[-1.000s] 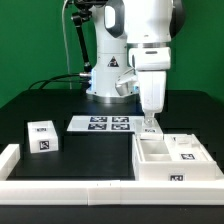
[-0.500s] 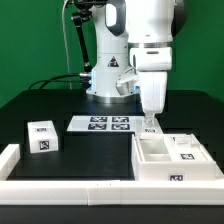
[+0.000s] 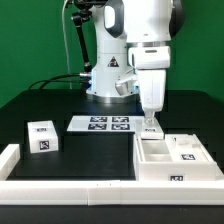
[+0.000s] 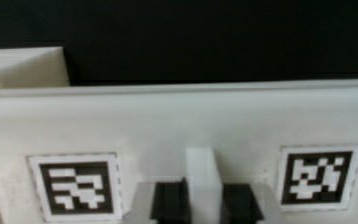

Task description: Assemble cabinet

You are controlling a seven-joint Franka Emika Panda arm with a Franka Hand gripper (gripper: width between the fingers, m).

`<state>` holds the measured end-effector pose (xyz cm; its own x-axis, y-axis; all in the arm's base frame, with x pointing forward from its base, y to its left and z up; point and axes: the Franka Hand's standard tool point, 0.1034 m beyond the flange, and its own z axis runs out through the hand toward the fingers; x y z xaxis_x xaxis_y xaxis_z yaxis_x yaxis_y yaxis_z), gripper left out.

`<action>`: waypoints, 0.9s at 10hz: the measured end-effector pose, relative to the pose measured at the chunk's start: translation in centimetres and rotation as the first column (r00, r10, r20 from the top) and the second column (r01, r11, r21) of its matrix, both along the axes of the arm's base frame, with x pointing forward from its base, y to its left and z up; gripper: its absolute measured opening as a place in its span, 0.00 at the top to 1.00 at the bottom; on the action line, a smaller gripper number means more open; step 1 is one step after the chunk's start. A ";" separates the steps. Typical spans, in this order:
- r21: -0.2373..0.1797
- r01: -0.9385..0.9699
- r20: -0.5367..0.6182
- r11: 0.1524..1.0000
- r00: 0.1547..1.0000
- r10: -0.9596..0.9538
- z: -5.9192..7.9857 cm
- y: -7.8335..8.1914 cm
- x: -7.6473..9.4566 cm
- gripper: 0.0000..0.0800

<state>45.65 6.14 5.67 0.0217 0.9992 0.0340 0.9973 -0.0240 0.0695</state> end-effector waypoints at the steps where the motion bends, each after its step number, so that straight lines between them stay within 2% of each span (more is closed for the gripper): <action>1: -0.004 0.000 -0.008 1.000 1.000 0.000 0.0 -0.1 0.0 0.91; 5: -0.017 0.000 -0.033 1.000 0.999 -0.001 0.0 -0.1 0.1 0.91; 9: -0.008 0.006 -0.020 1.000 1.000 -0.006 -0.1 0.1 -0.1 0.91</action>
Offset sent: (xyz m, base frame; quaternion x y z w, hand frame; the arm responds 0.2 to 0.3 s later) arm 0.0148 0.0019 0.0037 0.0053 -0.0009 -0.0065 1.0000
